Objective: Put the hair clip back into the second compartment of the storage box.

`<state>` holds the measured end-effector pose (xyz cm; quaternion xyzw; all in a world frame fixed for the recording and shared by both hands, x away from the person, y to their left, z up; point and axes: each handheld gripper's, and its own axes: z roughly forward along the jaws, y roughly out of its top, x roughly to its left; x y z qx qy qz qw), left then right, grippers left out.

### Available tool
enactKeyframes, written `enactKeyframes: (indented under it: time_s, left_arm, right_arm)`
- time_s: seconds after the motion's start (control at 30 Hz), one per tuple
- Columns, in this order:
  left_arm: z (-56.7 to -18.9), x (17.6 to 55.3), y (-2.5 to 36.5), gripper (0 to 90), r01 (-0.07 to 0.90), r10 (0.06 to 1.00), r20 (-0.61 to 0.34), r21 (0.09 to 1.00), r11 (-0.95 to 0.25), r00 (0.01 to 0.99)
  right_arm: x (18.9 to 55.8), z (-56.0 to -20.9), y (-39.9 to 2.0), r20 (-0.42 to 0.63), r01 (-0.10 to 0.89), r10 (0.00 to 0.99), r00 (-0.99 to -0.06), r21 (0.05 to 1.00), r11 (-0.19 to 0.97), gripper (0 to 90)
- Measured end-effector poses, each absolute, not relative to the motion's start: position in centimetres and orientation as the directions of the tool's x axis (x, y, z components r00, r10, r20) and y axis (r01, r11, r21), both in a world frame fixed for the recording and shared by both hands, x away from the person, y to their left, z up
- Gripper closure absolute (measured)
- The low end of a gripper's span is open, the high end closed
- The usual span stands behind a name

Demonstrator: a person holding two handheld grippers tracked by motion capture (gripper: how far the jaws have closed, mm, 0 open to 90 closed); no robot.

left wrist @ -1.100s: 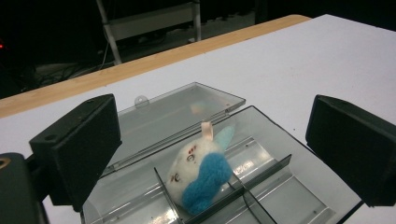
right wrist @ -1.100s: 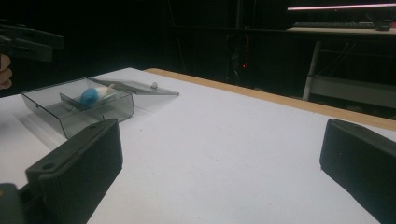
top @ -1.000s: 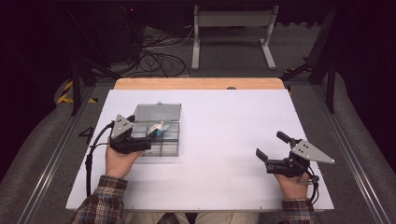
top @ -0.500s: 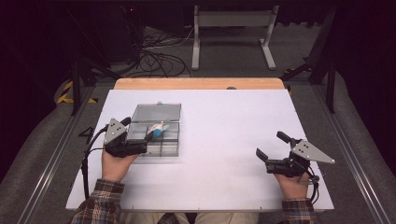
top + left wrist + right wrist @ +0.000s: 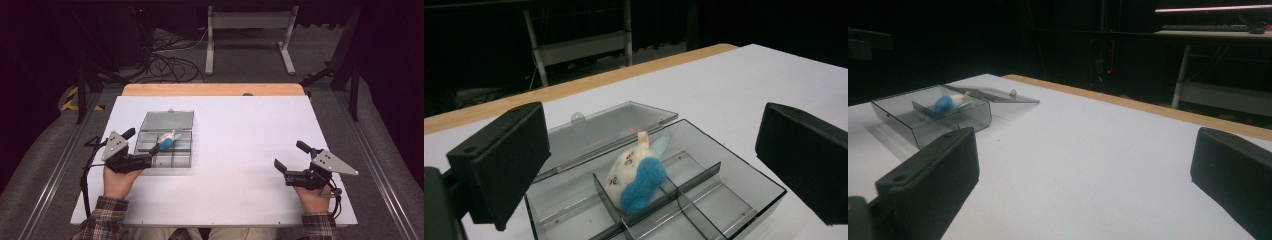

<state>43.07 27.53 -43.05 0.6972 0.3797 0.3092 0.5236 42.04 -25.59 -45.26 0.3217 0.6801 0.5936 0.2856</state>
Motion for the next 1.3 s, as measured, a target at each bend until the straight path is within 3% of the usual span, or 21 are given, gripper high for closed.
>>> enactKeyframes:
  time_s: [1.3]
  left_arm:
    - [-44.7, 40.1, 31.0, 0.6, 0.153, 0.843, 0.014, 0.982, -0.114, 0.537]
  right_arm:
    - [42.0, -45.3, -25.7, -0.004, 0.097, 0.779, -0.627, 0.992, 0.083, 0.0]
